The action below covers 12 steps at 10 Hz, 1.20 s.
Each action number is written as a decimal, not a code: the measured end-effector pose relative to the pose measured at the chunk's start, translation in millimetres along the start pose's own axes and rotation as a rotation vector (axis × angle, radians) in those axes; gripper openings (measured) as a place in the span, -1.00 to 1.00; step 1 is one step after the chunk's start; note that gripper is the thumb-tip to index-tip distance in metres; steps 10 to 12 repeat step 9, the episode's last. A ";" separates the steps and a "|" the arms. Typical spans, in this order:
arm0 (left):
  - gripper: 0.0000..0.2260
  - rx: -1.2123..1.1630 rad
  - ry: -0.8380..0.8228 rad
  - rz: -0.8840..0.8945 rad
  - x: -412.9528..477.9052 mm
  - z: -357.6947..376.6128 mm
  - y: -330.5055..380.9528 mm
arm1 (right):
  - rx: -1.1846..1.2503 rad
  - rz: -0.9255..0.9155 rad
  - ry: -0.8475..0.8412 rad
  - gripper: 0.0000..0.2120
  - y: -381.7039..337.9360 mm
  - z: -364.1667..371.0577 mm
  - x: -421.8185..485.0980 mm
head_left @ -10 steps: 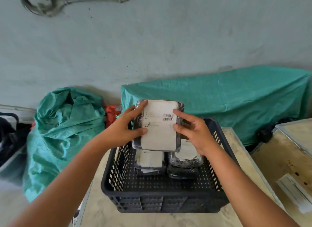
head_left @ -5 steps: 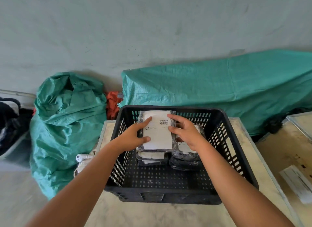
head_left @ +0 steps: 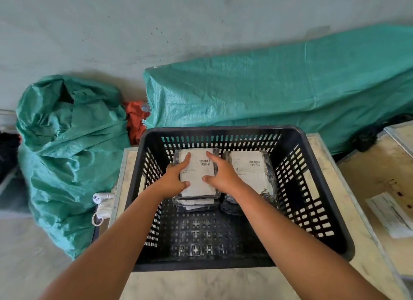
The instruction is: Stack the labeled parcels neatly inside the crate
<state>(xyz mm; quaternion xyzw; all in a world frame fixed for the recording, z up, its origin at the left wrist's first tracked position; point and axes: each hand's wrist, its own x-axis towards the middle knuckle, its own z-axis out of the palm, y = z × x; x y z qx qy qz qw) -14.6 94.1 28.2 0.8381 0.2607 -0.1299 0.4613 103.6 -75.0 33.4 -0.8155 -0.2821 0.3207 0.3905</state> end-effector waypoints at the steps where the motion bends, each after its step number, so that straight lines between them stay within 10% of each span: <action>1: -0.15 0.020 -0.014 -0.037 6.3 2.3 -2.5 | -0.091 0.027 0.005 -0.17 1.7 3.7 3.0; 12: -0.15 0.153 0.094 -0.132 -3.8 7.2 15.1 | -0.141 0.058 0.128 -0.30 -12.6 7.3 -11.8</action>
